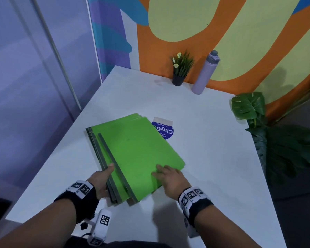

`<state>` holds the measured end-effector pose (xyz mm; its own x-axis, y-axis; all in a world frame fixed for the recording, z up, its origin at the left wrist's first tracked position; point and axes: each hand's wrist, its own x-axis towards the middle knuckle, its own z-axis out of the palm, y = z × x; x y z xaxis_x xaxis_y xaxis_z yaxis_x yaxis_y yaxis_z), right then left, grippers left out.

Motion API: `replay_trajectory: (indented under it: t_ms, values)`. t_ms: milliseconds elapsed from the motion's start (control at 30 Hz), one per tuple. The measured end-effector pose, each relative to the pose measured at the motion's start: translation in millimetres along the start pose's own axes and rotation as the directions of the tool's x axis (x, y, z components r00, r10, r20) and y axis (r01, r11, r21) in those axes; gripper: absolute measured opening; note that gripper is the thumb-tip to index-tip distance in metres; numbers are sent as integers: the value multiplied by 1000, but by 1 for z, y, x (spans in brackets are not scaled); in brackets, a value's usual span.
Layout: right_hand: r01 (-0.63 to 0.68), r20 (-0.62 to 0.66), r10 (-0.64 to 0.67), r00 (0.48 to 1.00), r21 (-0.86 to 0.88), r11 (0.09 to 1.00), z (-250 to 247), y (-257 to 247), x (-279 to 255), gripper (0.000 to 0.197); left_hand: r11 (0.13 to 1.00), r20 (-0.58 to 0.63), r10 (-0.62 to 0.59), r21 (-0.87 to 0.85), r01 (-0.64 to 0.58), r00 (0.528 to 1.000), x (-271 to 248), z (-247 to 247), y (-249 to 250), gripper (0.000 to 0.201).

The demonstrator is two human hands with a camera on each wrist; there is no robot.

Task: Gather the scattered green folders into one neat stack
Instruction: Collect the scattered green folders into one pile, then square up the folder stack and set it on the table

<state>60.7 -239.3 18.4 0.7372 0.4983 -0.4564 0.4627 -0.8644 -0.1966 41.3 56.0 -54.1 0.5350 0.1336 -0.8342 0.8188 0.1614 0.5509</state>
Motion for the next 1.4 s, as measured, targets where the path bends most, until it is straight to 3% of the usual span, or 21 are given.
replay_trajectory:
  t_ms: [100, 167, 200, 233, 300, 333, 400, 500, 600, 666, 766, 866, 966, 1066, 1133, 1266, 1333, 1400]
  values:
    - [121, -3, -121, 993, -55, 991, 20, -12, 0, 71, 993, -11, 77, 96, -75, 997, -27, 8, 9, 90]
    - [160, -78, -162, 984, -30, 987, 22, -13, 2, 59, 983, -73, 113, 154, -101, 991, -31, 9, 8, 64]
    - [161, -147, -157, 977, 15, 987, 19, -12, 3, 56, 973, -92, 146, 192, -127, 985, -31, 9, 8, 61]
    - [138, -229, -114, 967, 91, 986, 15, -7, 4, 57, 963, -104, 186, 216, -161, 977, -32, 8, 10, 60]
    - [18, -364, 101, 926, 310, 951, 0, 6, 6, 65, 939, -89, 300, 202, -278, 950, -42, 10, 16, 54]
    - [-57, -364, 236, 901, 440, 896, -10, 15, 5, 72, 921, -68, 365, 175, -349, 929, -51, 13, 21, 53]
    - [-115, -261, 423, 868, 723, 682, -36, 30, 0, 85, 861, -14, 489, 166, -480, 872, -74, 20, 32, 54]
    - [60, -214, 445, 870, 940, 336, -67, 44, -11, 91, 747, 64, 633, 212, -630, 772, -98, 28, 48, 56]
    - [278, -321, 466, 824, 947, 161, -80, 43, -21, 80, 644, 95, 724, 264, -718, 683, -110, 35, 59, 56]
    - [367, -355, 499, 791, 927, 76, -79, 43, -26, 80, 612, 96, 750, 273, -742, 654, -111, 37, 63, 58]
    - [446, -386, 501, 774, 895, 0, -71, 39, -34, 81, 632, 114, 747, 187, -752, 655, -113, 41, 64, 62]
    - [524, -463, 460, 758, 851, -8, -74, 31, -41, 74, 664, 102, 742, 18, -747, 662, -122, 47, 71, 75]
    - [570, -505, 447, 738, 821, -14, -83, 24, -46, 77, 613, 41, 790, -84, -785, 612, -135, 51, 86, 80]
    - [597, -539, 451, 711, 802, 16, -96, 16, -51, 76, 552, 22, 833, -105, -827, 553, -149, 53, 99, 72]
    - [642, -594, 459, 660, 764, 65, -104, 9, -54, 81, 519, 29, 854, -122, -846, 520, -160, 55, 105, 69]
    - [715, -709, 469, 526, 668, 207, -113, 3, -55, 89, 433, 46, 901, -159, -887, 431, -173, 52, 116, 95]
    - [700, -736, 474, 482, 649, 296, -113, 4, -54, 91, 429, 46, 903, -167, -888, 428, -171, 51, 117, 96]
    - [681, -742, 469, 479, 651, 336, -113, 5, -54, 92, 454, 41, 890, -168, -875, 454, -165, 49, 114, 94]
